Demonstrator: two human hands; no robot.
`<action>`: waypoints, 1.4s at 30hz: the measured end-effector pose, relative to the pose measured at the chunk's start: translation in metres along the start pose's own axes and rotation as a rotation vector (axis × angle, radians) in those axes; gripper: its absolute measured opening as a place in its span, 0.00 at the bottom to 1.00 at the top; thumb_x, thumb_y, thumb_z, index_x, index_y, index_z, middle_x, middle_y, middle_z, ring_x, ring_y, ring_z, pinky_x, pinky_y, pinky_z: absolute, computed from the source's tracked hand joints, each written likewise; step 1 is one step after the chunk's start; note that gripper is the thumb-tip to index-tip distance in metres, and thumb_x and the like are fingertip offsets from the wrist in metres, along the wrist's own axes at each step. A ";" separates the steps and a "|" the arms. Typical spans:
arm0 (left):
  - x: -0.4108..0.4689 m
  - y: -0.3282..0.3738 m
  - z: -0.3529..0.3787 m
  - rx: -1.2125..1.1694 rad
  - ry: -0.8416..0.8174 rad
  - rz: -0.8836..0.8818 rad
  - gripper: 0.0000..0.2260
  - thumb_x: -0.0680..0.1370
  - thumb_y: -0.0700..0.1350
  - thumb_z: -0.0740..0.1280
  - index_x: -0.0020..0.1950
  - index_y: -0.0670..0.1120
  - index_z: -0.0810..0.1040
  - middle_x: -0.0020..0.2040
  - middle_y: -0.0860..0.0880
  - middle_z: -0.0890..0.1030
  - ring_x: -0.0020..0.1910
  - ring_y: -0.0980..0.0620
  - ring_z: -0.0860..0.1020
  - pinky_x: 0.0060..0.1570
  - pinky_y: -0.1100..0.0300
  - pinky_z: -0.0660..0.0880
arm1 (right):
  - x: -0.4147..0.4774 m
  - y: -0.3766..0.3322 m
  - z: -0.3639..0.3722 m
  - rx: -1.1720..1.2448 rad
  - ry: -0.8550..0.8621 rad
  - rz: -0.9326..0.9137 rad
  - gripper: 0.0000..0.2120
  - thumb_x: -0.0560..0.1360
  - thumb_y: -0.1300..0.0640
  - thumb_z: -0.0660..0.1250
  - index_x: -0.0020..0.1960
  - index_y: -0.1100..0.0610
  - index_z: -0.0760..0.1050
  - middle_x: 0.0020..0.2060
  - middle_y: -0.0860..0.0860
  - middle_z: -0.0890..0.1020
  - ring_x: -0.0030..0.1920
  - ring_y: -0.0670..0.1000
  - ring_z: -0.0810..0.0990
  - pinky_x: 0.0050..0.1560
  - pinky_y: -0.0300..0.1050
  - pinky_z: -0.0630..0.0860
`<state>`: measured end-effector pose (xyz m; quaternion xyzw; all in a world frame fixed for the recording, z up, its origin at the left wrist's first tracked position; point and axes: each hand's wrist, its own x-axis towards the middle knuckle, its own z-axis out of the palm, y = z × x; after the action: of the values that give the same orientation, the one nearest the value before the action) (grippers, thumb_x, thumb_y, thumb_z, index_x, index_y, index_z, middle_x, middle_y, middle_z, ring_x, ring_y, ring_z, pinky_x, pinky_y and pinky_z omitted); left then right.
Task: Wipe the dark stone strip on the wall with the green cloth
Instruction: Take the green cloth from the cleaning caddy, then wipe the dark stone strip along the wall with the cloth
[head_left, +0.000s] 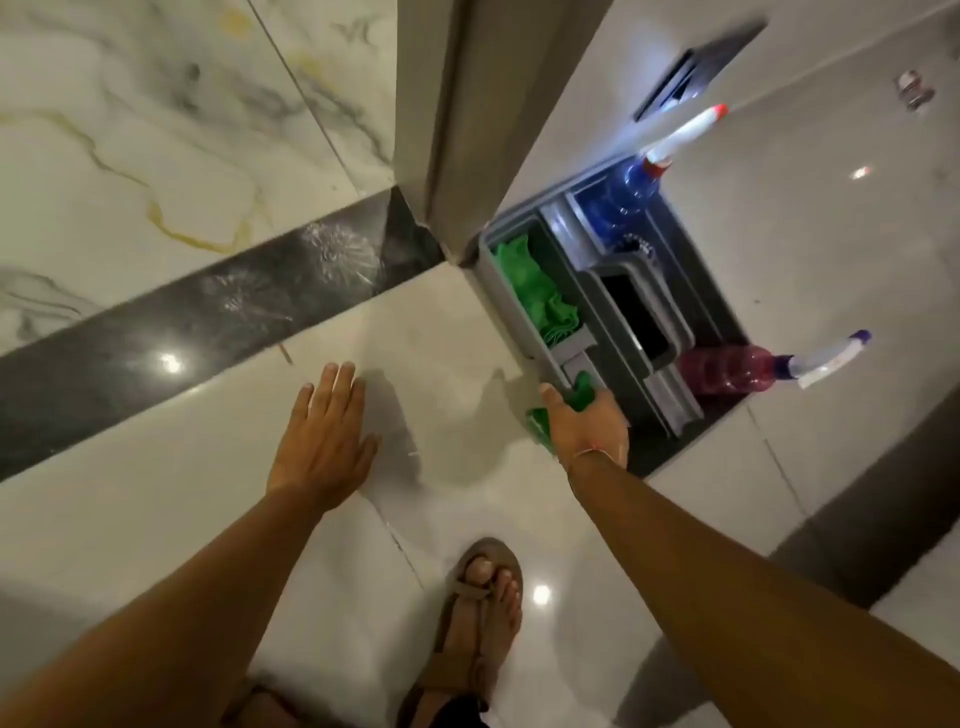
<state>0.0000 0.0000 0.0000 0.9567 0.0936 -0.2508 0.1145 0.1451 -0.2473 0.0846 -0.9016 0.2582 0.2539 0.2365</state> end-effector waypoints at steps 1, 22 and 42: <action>0.005 0.001 0.009 0.009 0.015 0.002 0.33 0.83 0.58 0.47 0.82 0.40 0.45 0.84 0.40 0.46 0.82 0.39 0.44 0.81 0.42 0.47 | 0.002 0.001 0.006 -0.033 0.042 -0.013 0.36 0.70 0.35 0.69 0.68 0.57 0.69 0.62 0.60 0.78 0.63 0.63 0.75 0.66 0.63 0.71; 0.048 -0.017 0.080 -0.070 0.180 0.091 0.35 0.82 0.61 0.47 0.82 0.42 0.43 0.83 0.41 0.44 0.83 0.42 0.43 0.81 0.43 0.45 | 0.026 0.006 0.024 0.166 0.355 -0.026 0.19 0.73 0.61 0.58 0.62 0.54 0.78 0.43 0.51 0.78 0.49 0.56 0.80 0.54 0.55 0.76; 0.007 -0.114 0.101 -0.048 0.287 0.129 0.35 0.81 0.60 0.54 0.82 0.41 0.53 0.83 0.40 0.55 0.82 0.42 0.54 0.79 0.45 0.53 | 0.049 -0.110 0.218 -0.620 0.078 -1.118 0.33 0.78 0.54 0.58 0.80 0.60 0.50 0.80 0.58 0.53 0.80 0.58 0.46 0.79 0.56 0.45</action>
<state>-0.0672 0.0833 -0.1085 0.9837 0.0536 -0.1014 0.1388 0.1725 -0.0596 -0.0768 -0.9353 -0.3281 0.1220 0.0517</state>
